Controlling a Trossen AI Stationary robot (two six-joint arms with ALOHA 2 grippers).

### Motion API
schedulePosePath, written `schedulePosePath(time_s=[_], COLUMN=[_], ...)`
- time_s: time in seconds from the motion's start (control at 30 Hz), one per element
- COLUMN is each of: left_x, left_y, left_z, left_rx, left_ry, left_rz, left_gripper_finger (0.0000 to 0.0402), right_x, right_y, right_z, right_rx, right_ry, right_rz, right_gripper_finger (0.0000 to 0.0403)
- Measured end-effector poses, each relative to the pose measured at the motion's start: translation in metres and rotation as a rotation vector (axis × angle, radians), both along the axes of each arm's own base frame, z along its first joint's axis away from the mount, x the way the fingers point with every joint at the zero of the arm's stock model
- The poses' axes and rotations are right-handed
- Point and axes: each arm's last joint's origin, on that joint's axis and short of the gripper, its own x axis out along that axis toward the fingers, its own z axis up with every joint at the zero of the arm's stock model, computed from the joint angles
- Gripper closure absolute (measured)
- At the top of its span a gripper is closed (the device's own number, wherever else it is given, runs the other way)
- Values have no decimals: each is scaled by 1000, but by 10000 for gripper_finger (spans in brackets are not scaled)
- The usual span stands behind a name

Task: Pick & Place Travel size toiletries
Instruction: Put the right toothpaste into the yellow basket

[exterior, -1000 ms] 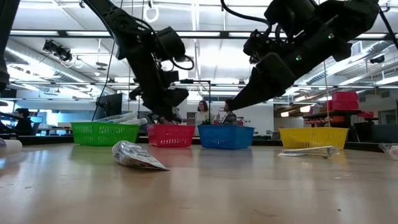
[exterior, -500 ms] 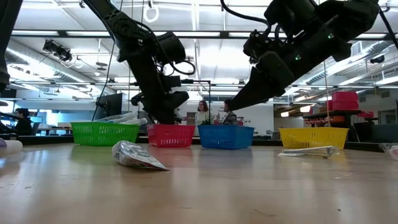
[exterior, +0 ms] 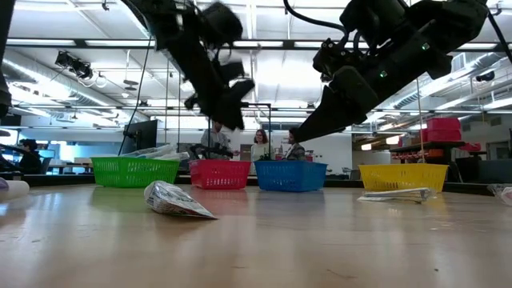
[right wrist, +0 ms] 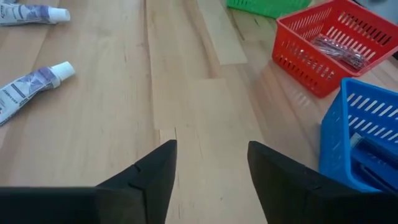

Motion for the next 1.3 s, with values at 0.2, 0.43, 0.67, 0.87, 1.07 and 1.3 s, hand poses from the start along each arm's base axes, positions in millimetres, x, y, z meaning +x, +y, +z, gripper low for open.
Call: schedulePosePath(time_s=[0.2,0.43,0.67,0.87,1.07,1.3], left_x=[-8,-25,-41,-63,-67,-69], left_y=[-29,-51,-66,-72,-81,-84], left_z=[37,47,60,39,8,1], left_rx=[140,166,188,178,124,109], left_ry=[-42,53,17,-43,-204,-391], left_rz=[-62,-127,-178,-187,-355,-453], left_gripper_finger=[257,260,260,265,269,269], right_x=[-3,-26,-59,-67,-68,-71], right_y=[-3,-1,4,13,20,20], right_z=[-3,14,30,22,7,7], right_rx=[30,89,244,341,348,293], right_ry=[19,103,213,336,339,330], right_rz=[-129,-179,-258,-249,-227,-231], right_gripper_finger=[183,177,195,207,195,167])
